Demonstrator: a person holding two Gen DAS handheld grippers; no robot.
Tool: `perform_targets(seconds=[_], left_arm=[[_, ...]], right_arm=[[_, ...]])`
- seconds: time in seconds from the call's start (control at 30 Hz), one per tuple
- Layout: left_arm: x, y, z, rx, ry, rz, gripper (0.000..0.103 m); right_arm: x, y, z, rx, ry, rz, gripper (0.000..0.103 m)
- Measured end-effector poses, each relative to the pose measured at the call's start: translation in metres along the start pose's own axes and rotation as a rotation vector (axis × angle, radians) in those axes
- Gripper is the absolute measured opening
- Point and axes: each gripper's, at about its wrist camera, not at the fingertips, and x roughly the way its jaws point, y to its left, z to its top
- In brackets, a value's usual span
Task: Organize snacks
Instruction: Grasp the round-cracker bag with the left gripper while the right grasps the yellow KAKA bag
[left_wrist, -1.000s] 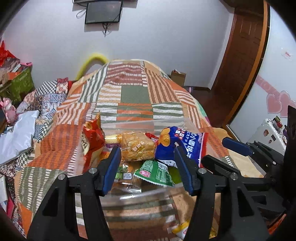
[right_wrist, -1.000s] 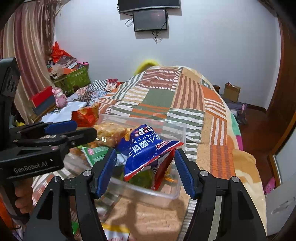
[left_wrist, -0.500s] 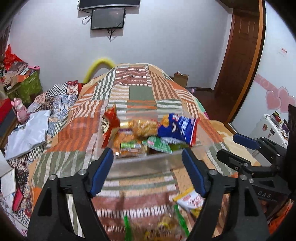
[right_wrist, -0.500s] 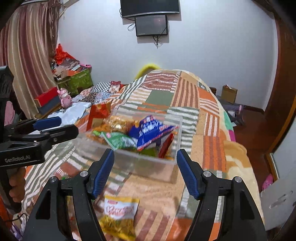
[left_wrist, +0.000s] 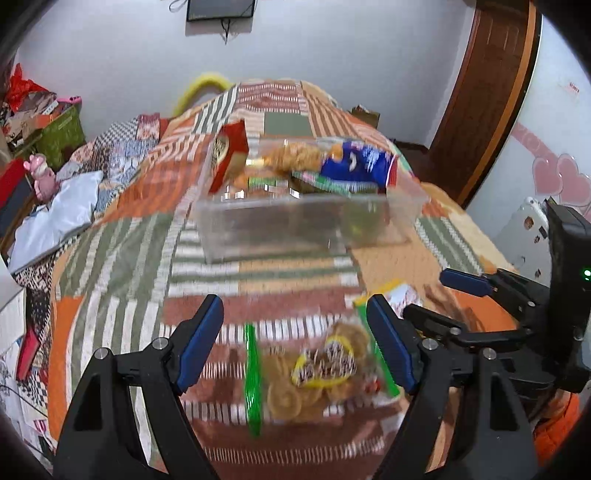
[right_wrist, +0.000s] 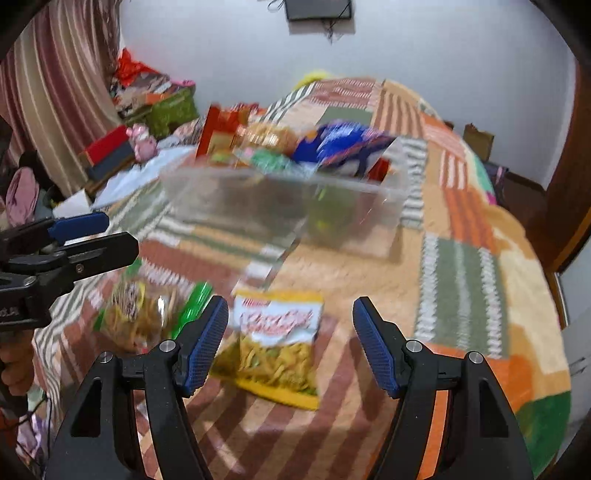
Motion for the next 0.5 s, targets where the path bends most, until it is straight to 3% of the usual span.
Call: perform_targets(seconds=[0.33,0.5], left_arm=[[0.006,-0.006,-0.023,0.01,0.041,-0.018,0.096],[0.019,-0.011,-0.028,0.008,0.091,-0.008,0.096]], right_arm=[[0.017,-0.005,-0.012,0.019,0.065,0.032,0.067],[0.011,-0.002,-0.016,-0.005,0.041,0.03,0.056]])
